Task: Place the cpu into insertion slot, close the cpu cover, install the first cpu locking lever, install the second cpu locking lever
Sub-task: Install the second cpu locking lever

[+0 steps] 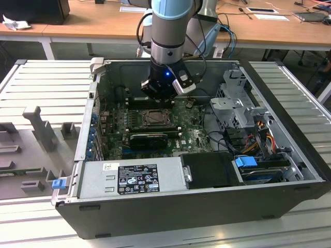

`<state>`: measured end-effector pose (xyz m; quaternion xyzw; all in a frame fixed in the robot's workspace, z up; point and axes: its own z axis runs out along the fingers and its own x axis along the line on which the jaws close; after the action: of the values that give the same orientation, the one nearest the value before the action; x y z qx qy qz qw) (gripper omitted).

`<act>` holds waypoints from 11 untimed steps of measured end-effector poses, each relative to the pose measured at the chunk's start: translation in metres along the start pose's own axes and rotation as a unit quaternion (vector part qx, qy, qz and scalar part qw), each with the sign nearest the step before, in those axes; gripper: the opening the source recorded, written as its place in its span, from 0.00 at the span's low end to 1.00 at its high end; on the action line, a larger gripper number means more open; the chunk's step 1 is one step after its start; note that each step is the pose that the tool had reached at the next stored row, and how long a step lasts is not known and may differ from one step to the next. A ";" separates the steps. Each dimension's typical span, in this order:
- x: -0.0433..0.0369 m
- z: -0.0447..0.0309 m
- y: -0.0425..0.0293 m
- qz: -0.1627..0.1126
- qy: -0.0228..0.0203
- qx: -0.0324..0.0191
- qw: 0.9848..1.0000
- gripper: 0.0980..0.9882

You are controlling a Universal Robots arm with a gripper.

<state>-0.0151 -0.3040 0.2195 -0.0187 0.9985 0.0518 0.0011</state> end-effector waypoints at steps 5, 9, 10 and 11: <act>0.0000 -0.0056 0.0006 0.000 0.000 0.000 1.000 0.01; -0.0001 -0.0059 0.0004 0.000 0.000 -0.001 1.000 0.01; 0.0000 -0.0060 0.0000 0.000 0.000 0.000 1.000 0.01; 0.0000 -0.0059 -0.0007 0.000 0.000 -0.001 1.000 0.01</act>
<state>-0.0151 -0.3053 0.2253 -0.0188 0.9985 0.0523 0.0011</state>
